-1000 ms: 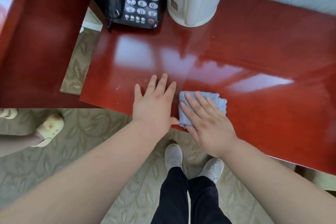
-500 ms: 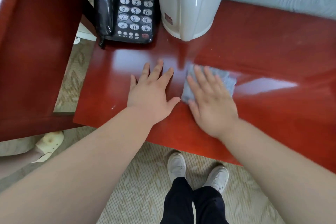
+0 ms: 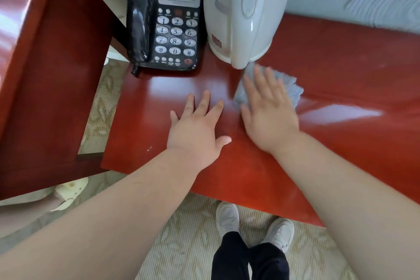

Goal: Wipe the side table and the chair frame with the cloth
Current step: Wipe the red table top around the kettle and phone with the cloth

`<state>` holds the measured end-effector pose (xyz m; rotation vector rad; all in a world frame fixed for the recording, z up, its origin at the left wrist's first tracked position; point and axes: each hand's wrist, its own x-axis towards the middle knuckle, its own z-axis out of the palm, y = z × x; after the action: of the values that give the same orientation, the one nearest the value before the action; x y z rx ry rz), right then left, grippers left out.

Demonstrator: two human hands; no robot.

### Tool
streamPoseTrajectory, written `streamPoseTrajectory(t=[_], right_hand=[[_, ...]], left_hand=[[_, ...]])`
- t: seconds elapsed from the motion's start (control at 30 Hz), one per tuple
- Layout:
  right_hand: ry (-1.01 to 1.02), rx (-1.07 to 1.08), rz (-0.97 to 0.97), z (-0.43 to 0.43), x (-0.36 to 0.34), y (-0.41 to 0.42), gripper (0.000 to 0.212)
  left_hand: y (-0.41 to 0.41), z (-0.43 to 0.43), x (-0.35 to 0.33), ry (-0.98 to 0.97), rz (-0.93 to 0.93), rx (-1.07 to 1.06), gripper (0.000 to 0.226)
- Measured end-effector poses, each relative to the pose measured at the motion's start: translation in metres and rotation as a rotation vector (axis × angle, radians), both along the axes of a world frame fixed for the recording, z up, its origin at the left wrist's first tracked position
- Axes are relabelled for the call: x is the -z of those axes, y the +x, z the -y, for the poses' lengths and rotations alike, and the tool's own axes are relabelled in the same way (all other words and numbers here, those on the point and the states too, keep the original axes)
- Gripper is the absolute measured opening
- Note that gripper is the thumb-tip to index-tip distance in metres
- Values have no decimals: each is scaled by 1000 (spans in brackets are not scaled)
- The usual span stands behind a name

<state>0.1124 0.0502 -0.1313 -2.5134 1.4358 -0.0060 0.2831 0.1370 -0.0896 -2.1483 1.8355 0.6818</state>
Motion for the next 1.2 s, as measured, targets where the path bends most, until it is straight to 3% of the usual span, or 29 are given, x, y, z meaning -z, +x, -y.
streamPoseTrajectory(t=[0.17, 0.37, 0.43, 0.6, 0.73, 1.0, 1.2], right_hand=[[11, -264, -7, -39, -3, -29, 65], [31, 99, -30, 17, 8, 8, 70], [28, 127, -27, 14, 9, 16, 69], [7, -222, 59, -50, 1, -12, 64], [50, -267, 63, -65, -3, -22, 64], [35, -351, 32, 27, 6, 18, 69], [11, -368, 63, -24, 0, 0, 65]], left_hand=[[-1, 4, -4, 26, -29, -40, 88], [-2, 4, 0, 32, -42, -76, 87], [-2, 3, 0, 22, -45, -79, 88], [-5, 2, -2, -3, -77, -126, 89], [-4, 3, -5, -10, -91, -151, 87], [-6, 0, -4, -12, -98, -171, 85], [-2, -2, -3, -40, -140, -211, 99]])
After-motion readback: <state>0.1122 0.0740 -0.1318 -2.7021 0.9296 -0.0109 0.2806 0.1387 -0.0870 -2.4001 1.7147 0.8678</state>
